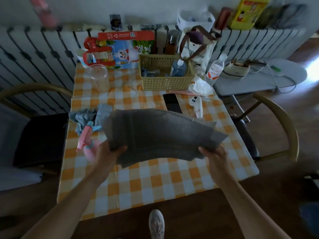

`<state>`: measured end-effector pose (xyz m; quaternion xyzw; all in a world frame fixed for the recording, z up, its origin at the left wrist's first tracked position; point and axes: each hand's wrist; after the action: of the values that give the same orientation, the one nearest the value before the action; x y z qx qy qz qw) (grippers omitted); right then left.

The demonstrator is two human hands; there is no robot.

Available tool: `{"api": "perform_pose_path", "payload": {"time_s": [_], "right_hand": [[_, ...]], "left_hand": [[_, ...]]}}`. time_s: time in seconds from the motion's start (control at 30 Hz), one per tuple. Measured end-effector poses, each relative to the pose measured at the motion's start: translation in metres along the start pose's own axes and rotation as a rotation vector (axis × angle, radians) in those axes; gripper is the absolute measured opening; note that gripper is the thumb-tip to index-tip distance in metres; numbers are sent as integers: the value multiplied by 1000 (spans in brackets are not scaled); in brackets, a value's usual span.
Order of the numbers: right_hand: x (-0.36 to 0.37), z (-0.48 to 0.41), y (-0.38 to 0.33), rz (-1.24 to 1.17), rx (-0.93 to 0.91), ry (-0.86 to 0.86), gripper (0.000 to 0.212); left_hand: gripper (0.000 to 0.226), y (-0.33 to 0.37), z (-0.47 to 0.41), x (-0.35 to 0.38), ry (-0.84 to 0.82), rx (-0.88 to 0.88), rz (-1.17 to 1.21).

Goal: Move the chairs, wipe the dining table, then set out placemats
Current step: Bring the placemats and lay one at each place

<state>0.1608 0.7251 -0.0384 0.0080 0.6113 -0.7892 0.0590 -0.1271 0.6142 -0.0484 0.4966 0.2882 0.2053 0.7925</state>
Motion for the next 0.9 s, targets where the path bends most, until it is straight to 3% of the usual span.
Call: {"api": "perform_pose_path", "payload": {"time_s": [0.17,0.43,0.7,0.8,0.9], "right_hand": [[3,-7,20,15,91,-170,33],[-9,-26,18,-49,153,-217,31],[-6,-43,18,4,95,-219,30],[0,-43,16,-5,113,-152,29],[-2,-44,17,28,99,-197,36]], "left_hand": [[42,-21,3,4,-77,-61,229],[40,-17,0,3,-173,58,196],[17,-20,-4,28,-49,83,89],[22,-19,-1,33,47,106,45],[31,-25,10,28,53,81,40]]}}
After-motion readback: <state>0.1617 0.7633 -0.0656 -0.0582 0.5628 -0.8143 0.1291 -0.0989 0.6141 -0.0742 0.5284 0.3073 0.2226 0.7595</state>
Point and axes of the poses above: each hand's wrist, its own z-axis away from the middle knuckle, its own x-axis out of the palm, y = z × x, and after that the axes turned 7 degrees about y, right-handed
